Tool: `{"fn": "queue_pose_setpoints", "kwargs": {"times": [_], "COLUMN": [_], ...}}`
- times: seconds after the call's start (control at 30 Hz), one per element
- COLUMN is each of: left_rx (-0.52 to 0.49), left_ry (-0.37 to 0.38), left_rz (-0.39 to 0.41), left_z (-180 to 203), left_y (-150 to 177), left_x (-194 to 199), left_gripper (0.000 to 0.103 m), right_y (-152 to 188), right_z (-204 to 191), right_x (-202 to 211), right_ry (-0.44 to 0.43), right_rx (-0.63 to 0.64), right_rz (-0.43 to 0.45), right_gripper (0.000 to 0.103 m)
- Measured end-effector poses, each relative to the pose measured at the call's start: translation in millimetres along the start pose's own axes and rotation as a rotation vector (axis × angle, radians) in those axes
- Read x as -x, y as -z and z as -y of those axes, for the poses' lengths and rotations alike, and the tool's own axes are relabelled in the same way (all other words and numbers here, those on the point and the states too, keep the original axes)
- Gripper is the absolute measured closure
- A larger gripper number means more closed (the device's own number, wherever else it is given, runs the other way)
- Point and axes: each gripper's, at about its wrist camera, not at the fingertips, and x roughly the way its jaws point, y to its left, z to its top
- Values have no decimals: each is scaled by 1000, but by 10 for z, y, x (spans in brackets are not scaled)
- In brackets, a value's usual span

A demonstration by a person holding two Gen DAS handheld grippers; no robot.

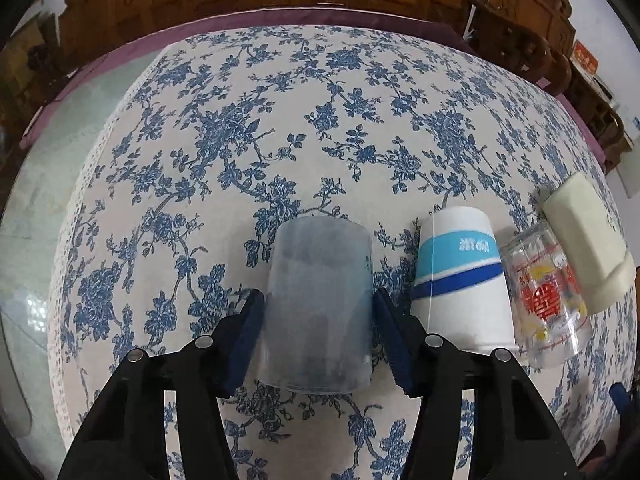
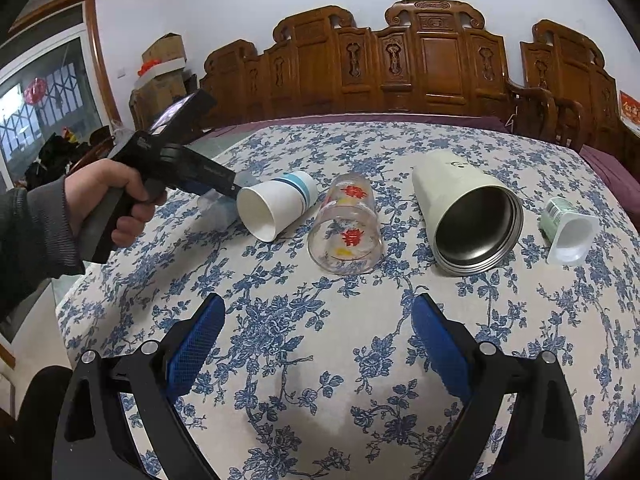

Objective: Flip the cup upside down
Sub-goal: 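Lift the clear plastic cup with the left gripper and rotate it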

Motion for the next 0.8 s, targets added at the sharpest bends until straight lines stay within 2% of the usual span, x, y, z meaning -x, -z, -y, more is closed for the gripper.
{"fn": "queue_pose_setpoints", "kwargs": {"times": [0.2,0.37,0.6,0.8], "left_rx": [-13,-43,-120,-150], "left_ry": [-11,3,78,161], "left_rz": [48,99,159,172], "left_z": [62,229,739,1153], "left_y": [227,558,1100,1449], "left_x": [293,635,1011,1031], "left_gripper": [50,50,50,50], "right_y": [16,75,152,212], "right_z": [38,77,222,404], "right_x": [87,221,466,625], "right_ry": [21,46,99,150], "right_rx": [-5,-13,-39,-66], "right_rz": [6,7,24,34], "right_gripper": [7,7,7,7]}}
